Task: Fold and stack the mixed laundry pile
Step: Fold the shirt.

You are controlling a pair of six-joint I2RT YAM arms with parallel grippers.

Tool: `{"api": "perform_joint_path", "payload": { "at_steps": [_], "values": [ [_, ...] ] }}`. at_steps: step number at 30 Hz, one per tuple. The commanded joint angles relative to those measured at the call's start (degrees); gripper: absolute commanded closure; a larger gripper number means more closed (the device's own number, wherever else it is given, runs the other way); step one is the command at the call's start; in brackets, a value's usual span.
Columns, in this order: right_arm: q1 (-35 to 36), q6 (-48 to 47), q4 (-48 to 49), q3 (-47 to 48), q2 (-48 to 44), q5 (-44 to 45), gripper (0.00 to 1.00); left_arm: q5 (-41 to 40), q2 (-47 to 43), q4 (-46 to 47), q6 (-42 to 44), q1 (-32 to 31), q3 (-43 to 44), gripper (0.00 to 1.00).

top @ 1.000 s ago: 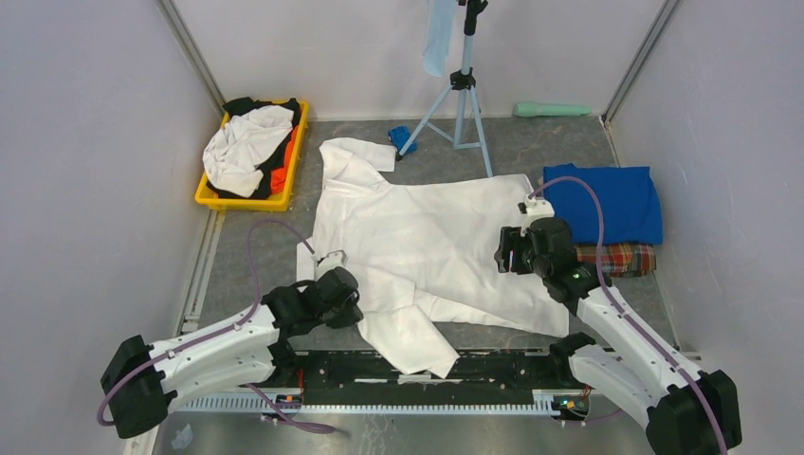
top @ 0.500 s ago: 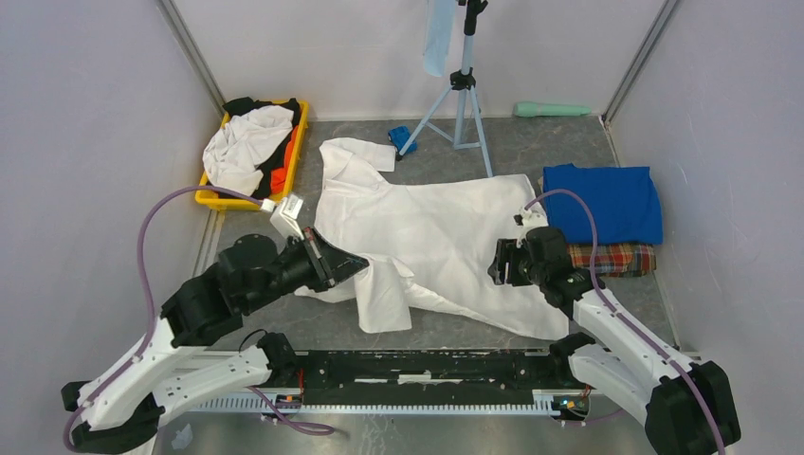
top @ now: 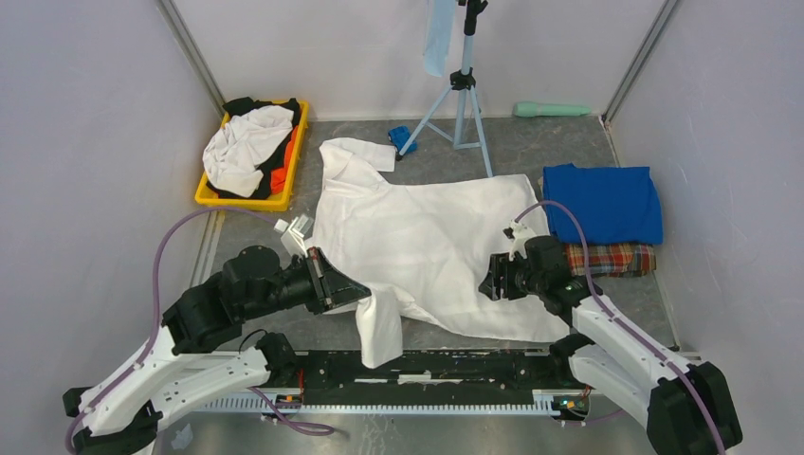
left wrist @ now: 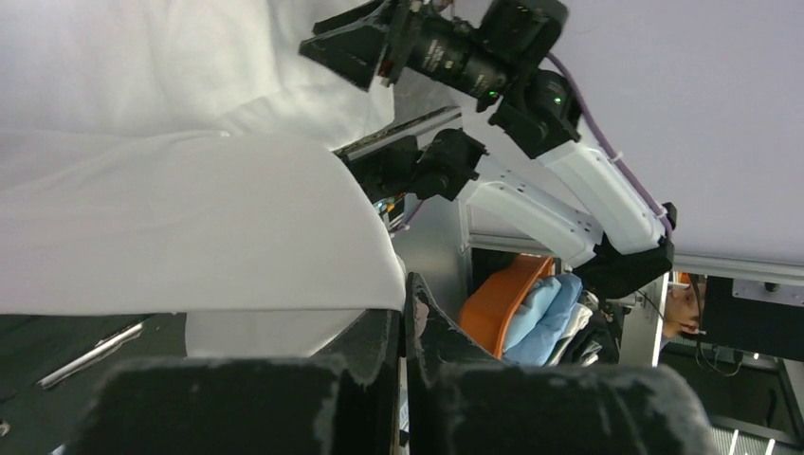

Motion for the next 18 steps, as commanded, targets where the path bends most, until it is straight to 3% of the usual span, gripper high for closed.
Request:
{"api": "perform_joint_path", "payload": {
  "at_steps": [1,6,11,15,18],
  "values": [
    [0.16,1.69,-1.4,-0.52,-5.14,3.56,0.36,-2.84,-2.57,-0.14,-3.56,-0.16,-2.84,0.98],
    [0.2,9.7,-11.25,2.62,-14.49,21.13,0.33,-11.78,-2.42,-0.58,-2.04,-0.21,-3.54,0.98],
    [0.22,25.39,-23.73,5.32,-22.86,38.72,0.3,-17.1,-3.77,1.22,-2.36,-0.18,-7.56,0.98],
    [0.23,32.52,-37.8,11.77,-17.5,47.26,0.23,-21.51,-6.54,0.61,-3.55,-0.21,-12.0,0.98],
    [0.16,35.85,-45.6,15.46,-9.98,49.72,0.21,-30.2,-7.92,-3.83,-3.42,-0.2,-12.14,0.98]
  ]
}}
